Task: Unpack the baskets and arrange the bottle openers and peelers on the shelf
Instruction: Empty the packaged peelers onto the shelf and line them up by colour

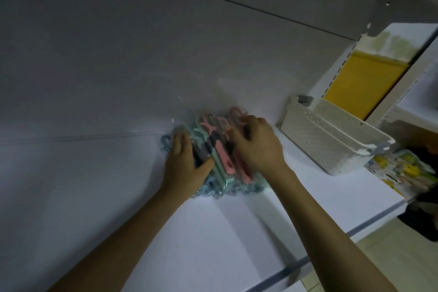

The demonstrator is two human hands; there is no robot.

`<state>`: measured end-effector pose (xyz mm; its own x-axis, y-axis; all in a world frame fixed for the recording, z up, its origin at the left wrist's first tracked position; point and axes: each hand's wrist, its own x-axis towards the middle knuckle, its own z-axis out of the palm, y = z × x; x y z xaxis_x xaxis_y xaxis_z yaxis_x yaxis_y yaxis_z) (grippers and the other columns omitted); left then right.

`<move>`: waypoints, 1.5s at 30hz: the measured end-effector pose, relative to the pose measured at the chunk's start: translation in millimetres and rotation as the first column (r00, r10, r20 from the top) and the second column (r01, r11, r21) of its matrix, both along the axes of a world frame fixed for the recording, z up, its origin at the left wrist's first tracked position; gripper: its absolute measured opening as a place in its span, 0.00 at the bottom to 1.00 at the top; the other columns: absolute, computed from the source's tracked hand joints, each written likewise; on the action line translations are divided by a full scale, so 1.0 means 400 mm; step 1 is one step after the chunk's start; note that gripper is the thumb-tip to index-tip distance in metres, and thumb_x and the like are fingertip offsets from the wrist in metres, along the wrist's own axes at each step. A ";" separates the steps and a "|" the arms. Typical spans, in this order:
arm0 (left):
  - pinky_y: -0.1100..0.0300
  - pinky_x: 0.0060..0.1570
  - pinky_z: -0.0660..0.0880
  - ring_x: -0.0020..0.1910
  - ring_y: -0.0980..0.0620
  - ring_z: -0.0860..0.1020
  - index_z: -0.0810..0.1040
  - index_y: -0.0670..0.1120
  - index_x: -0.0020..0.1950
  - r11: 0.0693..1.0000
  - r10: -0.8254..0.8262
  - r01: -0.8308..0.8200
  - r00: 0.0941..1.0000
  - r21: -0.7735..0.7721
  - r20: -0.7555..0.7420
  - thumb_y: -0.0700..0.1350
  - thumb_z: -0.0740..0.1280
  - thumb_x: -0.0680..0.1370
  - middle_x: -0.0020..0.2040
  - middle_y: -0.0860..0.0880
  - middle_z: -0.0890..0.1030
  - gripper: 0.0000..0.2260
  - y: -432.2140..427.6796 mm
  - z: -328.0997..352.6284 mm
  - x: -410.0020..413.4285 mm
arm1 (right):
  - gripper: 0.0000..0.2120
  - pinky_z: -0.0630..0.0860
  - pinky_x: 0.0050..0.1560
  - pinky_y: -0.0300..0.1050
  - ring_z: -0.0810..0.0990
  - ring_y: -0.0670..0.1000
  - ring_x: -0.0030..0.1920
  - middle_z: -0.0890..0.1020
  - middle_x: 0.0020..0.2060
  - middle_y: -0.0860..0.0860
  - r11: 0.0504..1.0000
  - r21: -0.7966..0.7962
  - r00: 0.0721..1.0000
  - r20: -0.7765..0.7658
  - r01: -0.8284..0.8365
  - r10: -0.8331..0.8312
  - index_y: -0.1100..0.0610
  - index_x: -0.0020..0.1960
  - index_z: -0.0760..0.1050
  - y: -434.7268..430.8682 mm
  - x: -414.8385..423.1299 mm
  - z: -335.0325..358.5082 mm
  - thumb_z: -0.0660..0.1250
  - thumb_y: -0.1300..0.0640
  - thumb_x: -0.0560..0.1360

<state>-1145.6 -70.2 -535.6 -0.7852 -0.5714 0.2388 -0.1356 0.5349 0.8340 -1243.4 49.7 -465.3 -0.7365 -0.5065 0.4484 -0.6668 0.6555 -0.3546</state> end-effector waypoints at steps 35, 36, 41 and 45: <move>0.46 0.67 0.66 0.68 0.44 0.69 0.79 0.44 0.59 0.874 -0.199 0.139 0.977 -0.466 -0.081 0.56 0.57 0.76 0.67 0.45 0.74 0.21 0.020 -0.002 0.022 | 0.28 0.81 0.47 0.52 0.80 0.56 0.45 0.78 0.51 0.55 0.983 -0.088 0.860 0.501 0.158 -0.093 0.56 0.67 0.68 0.106 -0.224 -0.004 0.73 0.60 0.70; 0.46 0.67 0.66 0.69 0.44 0.69 0.79 0.45 0.59 0.878 -0.198 0.141 0.977 -0.456 -0.079 0.56 0.57 0.76 0.67 0.45 0.74 0.21 0.018 -0.003 0.023 | 0.27 0.80 0.48 0.53 0.80 0.58 0.47 0.79 0.53 0.57 0.983 -0.082 0.887 0.449 0.162 -0.108 0.56 0.67 0.68 0.113 -0.229 -0.004 0.72 0.61 0.70; 0.54 0.68 0.63 0.69 0.47 0.68 0.78 0.46 0.60 0.895 -0.209 0.150 0.973 -0.419 -0.100 0.58 0.58 0.74 0.67 0.47 0.73 0.22 0.016 -0.003 0.021 | 0.24 0.72 0.57 0.50 0.77 0.60 0.57 0.77 0.60 0.60 0.956 0.293 0.929 0.351 0.014 -0.121 0.54 0.73 0.63 0.108 -0.222 -0.028 0.60 0.50 0.79; 0.61 0.67 0.61 0.68 0.51 0.66 0.75 0.44 0.63 0.970 -0.126 0.086 0.977 -0.226 -0.173 0.53 0.62 0.75 0.68 0.47 0.70 0.20 0.018 0.006 0.021 | 0.24 0.70 0.64 0.55 0.72 0.60 0.64 0.70 0.68 0.59 0.927 0.350 0.976 0.120 0.132 -0.184 0.53 0.74 0.62 0.117 -0.194 -0.027 0.56 0.46 0.80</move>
<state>-1137.0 -63.2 -533.1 -0.7690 -0.4061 0.4936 0.0772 0.7076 0.7024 -1321.0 96.4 -476.0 -0.8639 -0.4804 0.1511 -0.5019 0.8460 -0.1799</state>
